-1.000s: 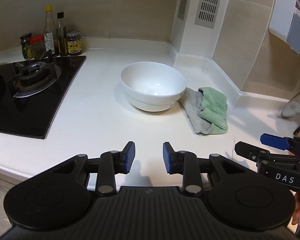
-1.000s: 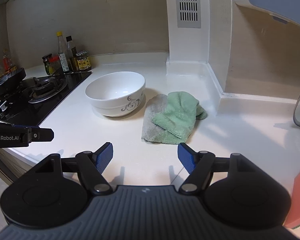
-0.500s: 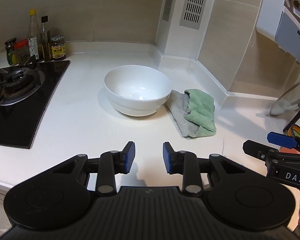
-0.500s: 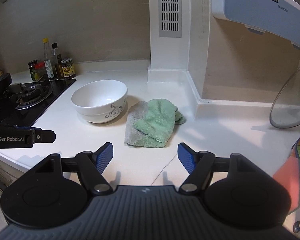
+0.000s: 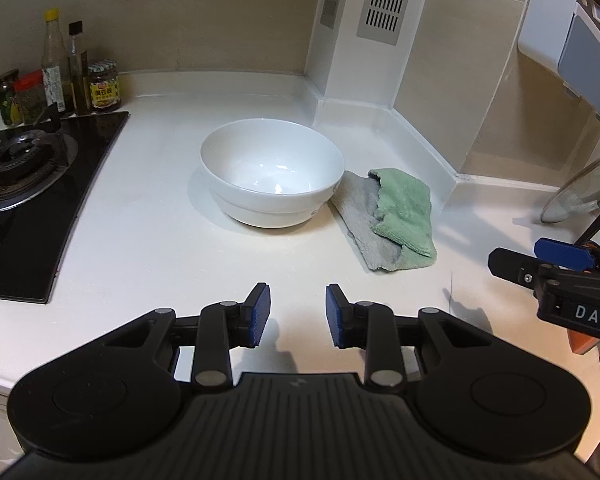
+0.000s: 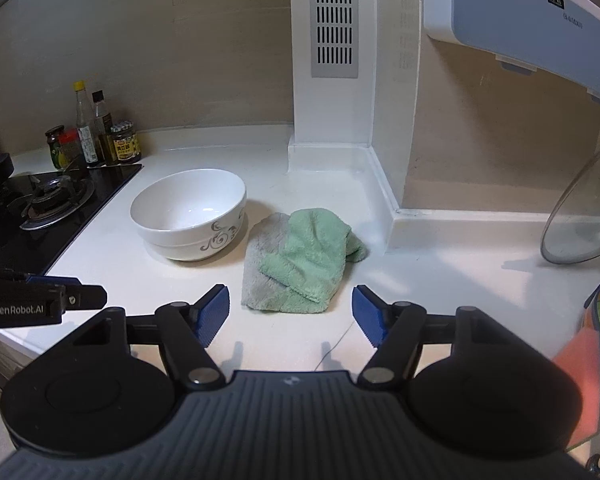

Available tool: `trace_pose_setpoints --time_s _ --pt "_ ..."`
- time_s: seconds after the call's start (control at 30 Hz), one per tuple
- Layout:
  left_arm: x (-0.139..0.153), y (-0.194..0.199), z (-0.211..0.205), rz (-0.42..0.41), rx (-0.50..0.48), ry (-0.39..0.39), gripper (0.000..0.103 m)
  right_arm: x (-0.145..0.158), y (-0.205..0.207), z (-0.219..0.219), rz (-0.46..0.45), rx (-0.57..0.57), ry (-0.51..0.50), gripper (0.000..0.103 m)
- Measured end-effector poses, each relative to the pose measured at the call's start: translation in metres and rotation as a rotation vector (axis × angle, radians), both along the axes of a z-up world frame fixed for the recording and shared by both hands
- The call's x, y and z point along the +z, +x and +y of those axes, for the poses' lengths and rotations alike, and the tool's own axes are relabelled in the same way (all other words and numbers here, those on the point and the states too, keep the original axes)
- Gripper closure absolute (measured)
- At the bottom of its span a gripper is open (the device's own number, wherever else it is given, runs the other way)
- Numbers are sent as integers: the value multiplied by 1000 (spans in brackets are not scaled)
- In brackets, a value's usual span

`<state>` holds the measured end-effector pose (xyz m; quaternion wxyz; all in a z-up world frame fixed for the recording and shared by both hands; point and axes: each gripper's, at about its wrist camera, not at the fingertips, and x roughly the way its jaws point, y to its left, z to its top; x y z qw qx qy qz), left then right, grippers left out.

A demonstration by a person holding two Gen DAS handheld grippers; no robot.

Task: Clean bowl
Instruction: 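Move the right gripper to the green towel and pinch its edge, then lift the green towel with the right gripper and carry it into the bowl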

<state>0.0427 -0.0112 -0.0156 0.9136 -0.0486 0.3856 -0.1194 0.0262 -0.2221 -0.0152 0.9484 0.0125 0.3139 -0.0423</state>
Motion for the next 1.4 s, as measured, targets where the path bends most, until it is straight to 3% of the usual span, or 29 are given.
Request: trace_pose_setpoints --time_s 0.47,0.73,0.87,0.97,1.03,1.1,1.23,1.4 --pt "-7 49 12 17 -49 21 67 -20 73 9 93 -4 -59 53" --pt "-2 70 25 38 2 70 67 -53 118 3 167 41 -32 56" --pt "5 79 33 49 37 44 67 -66 133 2 205 86 -33 58" --pt "8 86 36 59 70 23 67 -75 140 0 234 123 -52 69" --pt "9 91 37 64 89 19 67 -80 144 -2 243 153 -76 90" --pt "10 97 39 69 95 10 67 -82 146 -7 236 165 -90 96" --pt "12 111 47 79 95 -15 67 -71 143 -23 183 142 -25 97" --pt "15 129 57 90 94 -46 67 -10 140 -27 42 164 23 98"
